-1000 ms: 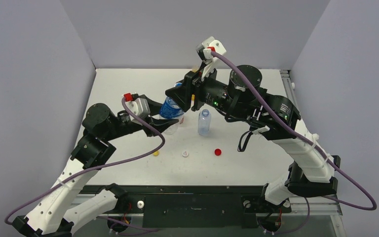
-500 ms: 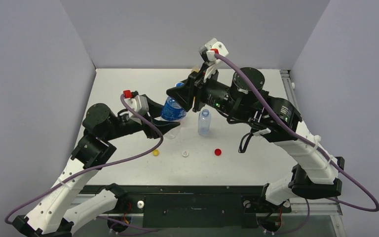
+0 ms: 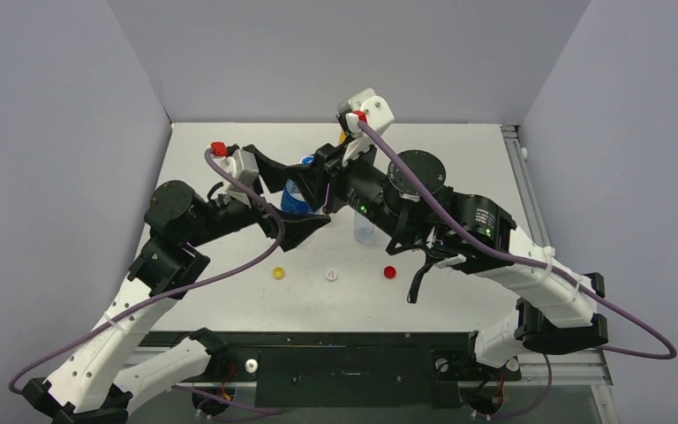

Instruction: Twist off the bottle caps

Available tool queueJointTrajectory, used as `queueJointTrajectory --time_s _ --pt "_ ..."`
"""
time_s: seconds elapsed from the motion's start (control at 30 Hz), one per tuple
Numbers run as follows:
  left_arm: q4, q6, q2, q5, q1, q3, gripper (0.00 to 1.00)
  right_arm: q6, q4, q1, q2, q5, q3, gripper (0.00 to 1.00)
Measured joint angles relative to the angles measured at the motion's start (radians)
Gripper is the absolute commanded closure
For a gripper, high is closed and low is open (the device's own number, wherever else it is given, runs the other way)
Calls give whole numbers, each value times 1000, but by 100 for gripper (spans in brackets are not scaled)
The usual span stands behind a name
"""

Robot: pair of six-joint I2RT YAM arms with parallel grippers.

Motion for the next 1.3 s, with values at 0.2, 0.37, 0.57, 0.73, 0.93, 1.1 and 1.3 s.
queueJointTrajectory --time_s 0.2,0.37,0.57,0.73,0.93,1.1,1.3 --pt "-2 75 -2 -83 -50 11 64 5 42 14 15 86 -4 100" --pt "-11 114 -13 -183 -71 11 76 -1 45 21 51 122 36 62" --pt "-13 146 -20 -242 -72 11 77 11 35 21 59 151 42 22" --pt "-13 152 -24 -261 -72 10 77 22 5 21 63 172 70 19" --pt "-14 153 -24 -267 -72 10 77 29 -18 21 103 177 188 29" --pt "-16 152 -23 -266 -72 10 77 29 -21 21 130 179 197 49" --pt "-24 151 -14 -265 -72 10 77 24 -40 19 147 176 198 78"
